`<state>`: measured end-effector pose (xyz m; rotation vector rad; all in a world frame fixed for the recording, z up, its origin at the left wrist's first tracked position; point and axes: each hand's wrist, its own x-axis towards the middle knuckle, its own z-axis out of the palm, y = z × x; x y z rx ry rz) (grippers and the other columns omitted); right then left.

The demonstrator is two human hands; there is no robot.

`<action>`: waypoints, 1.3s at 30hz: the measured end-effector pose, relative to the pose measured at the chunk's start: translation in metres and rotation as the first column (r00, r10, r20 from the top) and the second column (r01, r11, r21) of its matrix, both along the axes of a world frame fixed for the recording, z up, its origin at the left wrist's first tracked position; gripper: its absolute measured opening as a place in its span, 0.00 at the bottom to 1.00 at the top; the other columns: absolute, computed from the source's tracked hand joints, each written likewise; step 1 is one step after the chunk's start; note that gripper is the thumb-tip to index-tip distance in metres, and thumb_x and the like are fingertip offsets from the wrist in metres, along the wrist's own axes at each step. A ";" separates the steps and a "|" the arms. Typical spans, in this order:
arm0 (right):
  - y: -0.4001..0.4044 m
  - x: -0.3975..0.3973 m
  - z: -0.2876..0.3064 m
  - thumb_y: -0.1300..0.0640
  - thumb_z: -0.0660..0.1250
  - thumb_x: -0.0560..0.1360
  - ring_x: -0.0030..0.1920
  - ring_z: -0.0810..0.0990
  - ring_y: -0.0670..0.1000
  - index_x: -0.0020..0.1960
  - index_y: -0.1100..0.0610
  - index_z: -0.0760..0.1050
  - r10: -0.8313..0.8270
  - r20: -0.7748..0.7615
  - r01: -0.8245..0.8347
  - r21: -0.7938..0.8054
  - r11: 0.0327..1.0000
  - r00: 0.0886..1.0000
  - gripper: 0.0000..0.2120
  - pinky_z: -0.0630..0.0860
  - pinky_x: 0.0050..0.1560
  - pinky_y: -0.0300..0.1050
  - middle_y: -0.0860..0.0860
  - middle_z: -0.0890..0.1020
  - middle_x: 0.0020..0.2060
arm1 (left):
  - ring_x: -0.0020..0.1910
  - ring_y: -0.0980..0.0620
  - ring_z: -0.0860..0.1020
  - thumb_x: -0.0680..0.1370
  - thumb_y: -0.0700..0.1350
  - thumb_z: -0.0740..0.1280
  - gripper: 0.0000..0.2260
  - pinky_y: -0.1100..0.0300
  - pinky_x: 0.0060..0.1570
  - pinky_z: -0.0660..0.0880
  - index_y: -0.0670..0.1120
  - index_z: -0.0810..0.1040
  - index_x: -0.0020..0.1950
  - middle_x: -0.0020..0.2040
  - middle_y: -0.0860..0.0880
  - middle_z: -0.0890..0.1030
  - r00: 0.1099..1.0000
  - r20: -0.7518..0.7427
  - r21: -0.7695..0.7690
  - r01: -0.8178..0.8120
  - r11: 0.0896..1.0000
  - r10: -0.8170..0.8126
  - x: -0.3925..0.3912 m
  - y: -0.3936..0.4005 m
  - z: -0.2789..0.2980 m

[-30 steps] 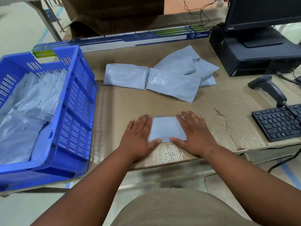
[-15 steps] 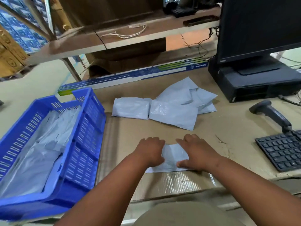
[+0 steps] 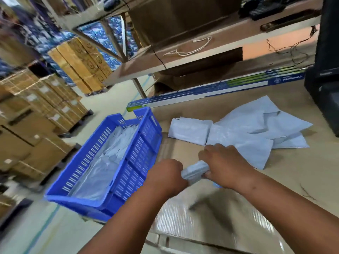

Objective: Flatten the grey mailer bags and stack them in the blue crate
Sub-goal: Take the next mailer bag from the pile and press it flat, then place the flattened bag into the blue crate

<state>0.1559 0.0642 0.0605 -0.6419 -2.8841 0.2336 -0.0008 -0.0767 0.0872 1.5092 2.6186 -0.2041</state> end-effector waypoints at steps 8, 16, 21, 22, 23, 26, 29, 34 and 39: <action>-0.029 -0.116 0.086 0.39 0.73 0.73 0.63 0.72 0.54 0.61 0.43 0.72 0.264 -0.178 -0.239 0.149 0.959 0.948 0.21 0.71 0.50 0.53 0.46 0.72 0.58 | 0.39 0.48 0.79 0.72 0.60 0.67 0.14 0.54 0.37 0.75 0.49 0.77 0.41 0.36 0.50 0.79 0.965 -0.043 0.208 -0.244 0.947 0.258 -0.058 -0.081 0.094; -0.092 -0.252 0.158 0.41 0.75 0.72 0.65 0.71 0.55 0.65 0.44 0.74 0.448 -0.112 -0.415 0.230 0.880 0.887 0.24 0.76 0.53 0.53 0.49 0.73 0.59 | 0.39 0.47 0.77 0.75 0.57 0.73 0.13 0.53 0.33 0.66 0.50 0.74 0.40 0.36 0.51 0.77 0.922 -0.093 0.334 -0.327 0.884 0.376 -0.157 -0.161 0.139; -0.134 -0.359 0.153 0.41 0.76 0.72 0.57 0.78 0.54 0.61 0.44 0.77 0.504 0.214 -0.535 0.120 0.836 0.837 0.20 0.76 0.51 0.50 0.46 0.79 0.53 | 0.45 0.46 0.80 0.75 0.54 0.74 0.09 0.55 0.37 0.70 0.50 0.79 0.48 0.44 0.49 0.81 0.910 0.013 0.171 -0.410 0.896 0.414 -0.231 -0.194 0.121; -0.142 -0.377 0.148 0.42 0.77 0.72 0.54 0.78 0.53 0.61 0.44 0.77 0.513 0.286 -0.555 0.084 0.828 0.809 0.20 0.73 0.47 0.48 0.45 0.78 0.51 | 0.48 0.45 0.81 0.75 0.53 0.74 0.10 0.56 0.40 0.71 0.50 0.80 0.49 0.47 0.47 0.83 0.912 0.044 0.118 -0.411 0.904 0.408 -0.245 -0.196 0.116; -0.148 -0.395 0.141 0.43 0.78 0.73 0.52 0.77 0.53 0.63 0.45 0.77 0.518 0.347 -0.566 0.047 0.823 0.782 0.22 0.70 0.44 0.46 0.45 0.78 0.50 | 0.50 0.45 0.81 0.75 0.53 0.75 0.10 0.57 0.42 0.71 0.49 0.80 0.50 0.49 0.46 0.83 0.909 0.083 0.063 -0.414 0.908 0.409 -0.259 -0.197 0.108; -0.161 -0.439 0.113 0.45 0.79 0.74 0.51 0.76 0.50 0.71 0.45 0.75 0.517 0.529 -0.563 -0.087 0.822 0.673 0.27 0.70 0.38 0.42 0.46 0.78 0.57 | 0.47 0.45 0.83 0.74 0.55 0.77 0.14 0.57 0.44 0.74 0.47 0.83 0.51 0.48 0.45 0.85 0.886 0.173 -0.137 -0.410 0.902 0.429 -0.297 -0.196 0.080; -0.166 -0.473 0.073 0.47 0.78 0.75 0.55 0.79 0.51 0.71 0.44 0.76 0.518 0.653 -0.517 -0.219 0.828 0.553 0.26 0.84 0.46 0.50 0.47 0.78 0.62 | 0.43 0.47 0.86 0.72 0.57 0.78 0.18 0.56 0.44 0.81 0.45 0.85 0.53 0.46 0.47 0.86 0.848 0.237 -0.243 -0.421 0.874 0.474 -0.324 -0.192 0.055; -0.178 -0.509 0.022 0.51 0.78 0.76 0.55 0.77 0.47 0.73 0.48 0.77 0.569 0.681 -0.536 -0.297 0.790 0.462 0.27 0.77 0.45 0.35 0.48 0.81 0.66 | 0.59 0.45 0.84 0.76 0.54 0.78 0.22 0.54 0.56 0.79 0.44 0.83 0.66 0.62 0.46 0.85 0.847 0.274 -0.351 -0.354 0.867 0.456 -0.346 -0.193 0.019; -0.193 -0.534 -0.007 0.58 0.78 0.75 0.40 0.81 0.45 0.59 0.48 0.84 0.542 0.631 -0.504 -0.264 0.822 0.555 0.14 0.76 0.50 0.43 0.43 0.85 0.41 | 0.65 0.43 0.81 0.76 0.50 0.77 0.24 0.45 0.63 0.79 0.50 0.79 0.71 0.67 0.49 0.81 0.887 0.128 -0.385 -0.368 0.847 0.444 -0.359 -0.191 -0.006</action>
